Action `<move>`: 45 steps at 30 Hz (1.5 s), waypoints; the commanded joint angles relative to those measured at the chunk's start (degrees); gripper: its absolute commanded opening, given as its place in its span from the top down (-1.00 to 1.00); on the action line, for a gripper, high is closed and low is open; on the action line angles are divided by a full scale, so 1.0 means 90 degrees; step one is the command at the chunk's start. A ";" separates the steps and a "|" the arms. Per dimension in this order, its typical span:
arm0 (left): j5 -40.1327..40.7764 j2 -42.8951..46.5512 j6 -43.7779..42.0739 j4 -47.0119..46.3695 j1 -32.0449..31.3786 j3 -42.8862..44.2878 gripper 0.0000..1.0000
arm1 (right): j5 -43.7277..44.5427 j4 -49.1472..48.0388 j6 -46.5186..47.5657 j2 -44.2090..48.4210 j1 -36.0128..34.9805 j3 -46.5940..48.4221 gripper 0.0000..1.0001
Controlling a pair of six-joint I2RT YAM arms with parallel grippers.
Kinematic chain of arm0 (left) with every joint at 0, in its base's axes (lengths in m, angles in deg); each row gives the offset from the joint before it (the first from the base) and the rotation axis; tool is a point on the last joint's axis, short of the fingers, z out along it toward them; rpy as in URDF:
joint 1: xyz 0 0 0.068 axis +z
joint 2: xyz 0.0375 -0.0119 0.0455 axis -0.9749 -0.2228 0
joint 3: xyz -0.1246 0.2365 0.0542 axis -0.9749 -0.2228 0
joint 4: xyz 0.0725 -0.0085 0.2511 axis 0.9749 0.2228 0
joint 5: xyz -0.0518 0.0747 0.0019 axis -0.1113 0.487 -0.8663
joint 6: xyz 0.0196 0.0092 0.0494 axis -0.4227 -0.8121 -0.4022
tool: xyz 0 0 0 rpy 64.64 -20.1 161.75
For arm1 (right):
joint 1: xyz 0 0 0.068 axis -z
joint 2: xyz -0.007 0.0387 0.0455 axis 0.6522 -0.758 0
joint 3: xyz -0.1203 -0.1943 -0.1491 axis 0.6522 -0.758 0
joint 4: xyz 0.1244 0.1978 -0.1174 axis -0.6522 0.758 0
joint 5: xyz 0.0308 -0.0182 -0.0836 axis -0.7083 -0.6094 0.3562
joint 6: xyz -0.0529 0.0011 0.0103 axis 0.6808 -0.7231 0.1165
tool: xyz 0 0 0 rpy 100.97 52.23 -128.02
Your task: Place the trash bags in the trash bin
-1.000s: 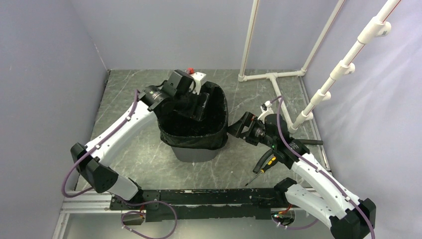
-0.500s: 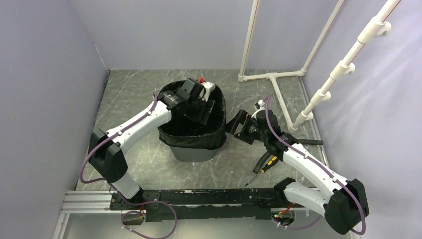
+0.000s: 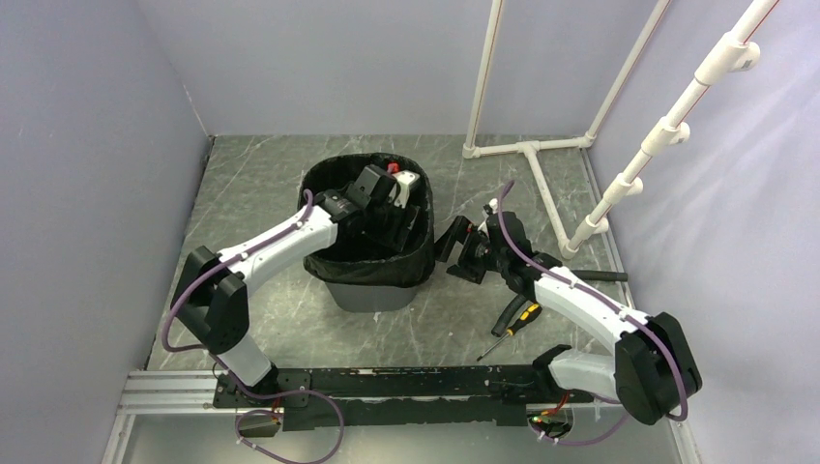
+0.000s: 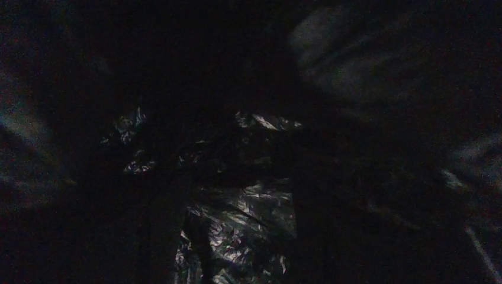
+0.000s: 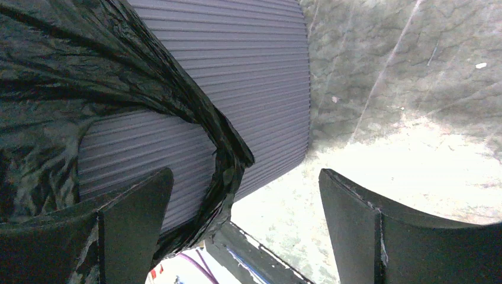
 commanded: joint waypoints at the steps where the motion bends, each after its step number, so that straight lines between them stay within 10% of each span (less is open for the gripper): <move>1: -0.0180 -0.0268 -0.0084 -0.0596 -0.0030 -0.0292 -0.37 | -0.0344 -0.0690 -0.0164 -0.0056 0.0001 -0.0042 -0.97; 30: -0.0652 -0.1763 0.0268 -0.0729 0.0081 -0.0696 -0.36 | 0.0096 0.0110 0.0178 0.0047 0.0001 0.0204 -0.97; 45: -0.0582 -0.0631 0.0101 0.0063 0.0087 0.0119 -0.60 | 0.0148 0.0308 0.0328 0.0085 0.0007 0.0431 -0.97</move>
